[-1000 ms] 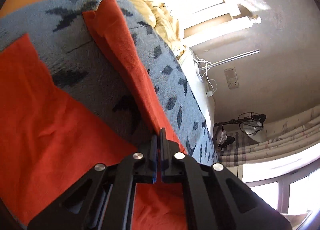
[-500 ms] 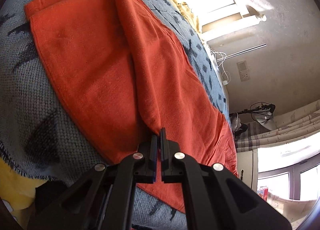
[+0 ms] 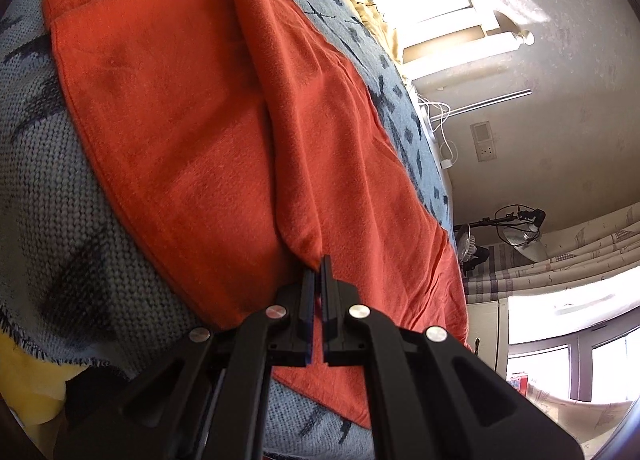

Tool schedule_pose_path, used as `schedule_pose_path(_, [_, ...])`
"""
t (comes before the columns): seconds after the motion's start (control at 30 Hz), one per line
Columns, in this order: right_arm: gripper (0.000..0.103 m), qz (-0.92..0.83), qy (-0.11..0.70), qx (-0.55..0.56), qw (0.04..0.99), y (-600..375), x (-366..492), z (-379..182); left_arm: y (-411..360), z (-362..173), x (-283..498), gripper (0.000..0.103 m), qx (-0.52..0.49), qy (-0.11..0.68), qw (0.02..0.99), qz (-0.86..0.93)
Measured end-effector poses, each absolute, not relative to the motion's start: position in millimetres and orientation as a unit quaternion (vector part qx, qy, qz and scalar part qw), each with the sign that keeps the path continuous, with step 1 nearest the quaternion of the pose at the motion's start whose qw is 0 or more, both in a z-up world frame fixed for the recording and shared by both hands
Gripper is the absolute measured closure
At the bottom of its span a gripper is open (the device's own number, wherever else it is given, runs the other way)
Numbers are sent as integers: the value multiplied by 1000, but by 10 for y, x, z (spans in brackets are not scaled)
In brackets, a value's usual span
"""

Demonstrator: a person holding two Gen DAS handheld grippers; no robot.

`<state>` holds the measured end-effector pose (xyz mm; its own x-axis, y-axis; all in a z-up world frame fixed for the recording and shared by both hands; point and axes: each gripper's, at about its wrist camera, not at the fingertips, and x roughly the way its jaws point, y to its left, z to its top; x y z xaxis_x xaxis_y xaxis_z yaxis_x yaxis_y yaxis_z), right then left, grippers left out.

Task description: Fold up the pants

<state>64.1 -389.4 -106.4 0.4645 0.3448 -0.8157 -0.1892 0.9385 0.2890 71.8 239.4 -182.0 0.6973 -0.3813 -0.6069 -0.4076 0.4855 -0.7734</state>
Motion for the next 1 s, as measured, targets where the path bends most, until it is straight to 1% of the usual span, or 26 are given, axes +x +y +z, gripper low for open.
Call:
schedule_pose_path(0.1, [8, 135, 501, 173, 837, -4113, 696, -1099, 2394, -1835, 706, 101, -509, 386, 769, 6])
schedule_pose_path(0.17, [9, 115, 505, 218, 827, -4216, 742, -1163, 2400, -1851, 696, 101, -512, 385, 768, 4])
schedule_pose_path(0.23, [14, 91, 505, 260, 818, -4316, 791, -1233, 2412, -1851, 692, 101, -512, 385, 768, 2])
schedule_pose_path(0.3, [17, 75, 504, 307, 804, -4405, 849, -1323, 2424, -1845, 696, 101, -510, 385, 769, 0])
schedule_pose_path(0.4, [26, 60, 513, 339, 787, -4441, 963, -1455, 2439, -1852, 708, 101, -514, 385, 766, -2])
schedule_pose_path(0.47, [50, 72, 517, 342, 781, -4369, 1010, -1505, 2450, -1853, 729, 101, -515, 388, 765, -4])
schedule_pose_path(0.5, [78, 67, 519, 329, 786, -4328, 1028, -1487, 2451, -1834, 751, 101, -512, 391, 765, -5])
schedule_pose_path(0.53, [85, 60, 517, 314, 794, -4299, 1059, -1429, 2453, -1793, 776, 101, -509, 392, 766, -7])
schedule_pose_path(0.57, [89, 67, 507, 304, 804, -4275, 1100, -1329, 2454, -1723, 793, 101, -505, 389, 770, -13])
schedule_pose_path(0.7, [93, 100, 456, 253, 847, -4142, 1243, -756, 2434, -1398, 715, 101, -488, 365, 793, -13])
schedule_pose_path(0.77, [93, 99, 444, 252, 854, -4172, 1312, -644, 2385, -1402, 580, 101, -493, 366, 789, -7])
schedule_pose_path(0.9, [93, 51, 491, 243, 835, -4302, 1424, -1031, 2318, -1632, 359, 101, -499, 386, 776, -4])
schedule_pose_path(1.0, [93, 43, 500, 227, 835, -4295, 1361, -1184, 2348, -1750, 273, 101, -512, 384, 768, 1])
